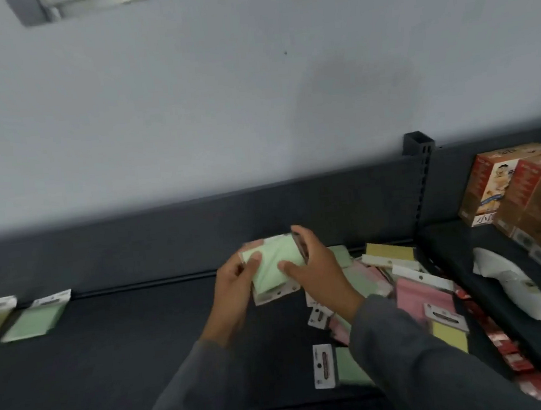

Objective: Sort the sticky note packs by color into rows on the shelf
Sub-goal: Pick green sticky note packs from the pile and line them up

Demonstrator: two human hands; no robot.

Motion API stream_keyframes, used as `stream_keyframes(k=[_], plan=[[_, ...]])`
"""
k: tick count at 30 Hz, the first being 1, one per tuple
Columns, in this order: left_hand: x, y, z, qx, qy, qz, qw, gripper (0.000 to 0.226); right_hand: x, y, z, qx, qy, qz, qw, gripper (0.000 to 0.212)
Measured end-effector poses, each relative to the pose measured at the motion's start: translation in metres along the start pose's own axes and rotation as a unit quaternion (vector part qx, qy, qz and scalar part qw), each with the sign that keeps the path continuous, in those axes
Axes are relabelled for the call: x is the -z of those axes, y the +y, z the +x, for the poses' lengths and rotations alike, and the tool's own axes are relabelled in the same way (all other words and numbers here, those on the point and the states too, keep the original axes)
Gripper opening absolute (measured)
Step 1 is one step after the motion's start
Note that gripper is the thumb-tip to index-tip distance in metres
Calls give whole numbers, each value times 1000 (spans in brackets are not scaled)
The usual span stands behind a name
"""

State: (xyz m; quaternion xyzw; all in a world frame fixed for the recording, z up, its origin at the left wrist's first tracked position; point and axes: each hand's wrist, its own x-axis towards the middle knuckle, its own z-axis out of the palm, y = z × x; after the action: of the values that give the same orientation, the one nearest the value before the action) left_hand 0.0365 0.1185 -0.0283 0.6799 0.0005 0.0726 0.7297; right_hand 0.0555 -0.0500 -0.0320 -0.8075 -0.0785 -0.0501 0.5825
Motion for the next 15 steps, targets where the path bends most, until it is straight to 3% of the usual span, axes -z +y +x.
stream_keyframes(k=[2,7,11,15], plan=[[19,3,-10,-26,16,-26,999,37,-15,-12,-1,-47,23,32,998,65],[68,8,-29,-21,66,-38,997,67,-64,-26,-1,-108,37,155,981,22],[123,9,-44,10,68,50,996,52,-109,-41,-2,-38,14,99,994,15],[195,5,-68,39,149,79,985,33,-175,-67,-6,-1,-57,128,990,12]])
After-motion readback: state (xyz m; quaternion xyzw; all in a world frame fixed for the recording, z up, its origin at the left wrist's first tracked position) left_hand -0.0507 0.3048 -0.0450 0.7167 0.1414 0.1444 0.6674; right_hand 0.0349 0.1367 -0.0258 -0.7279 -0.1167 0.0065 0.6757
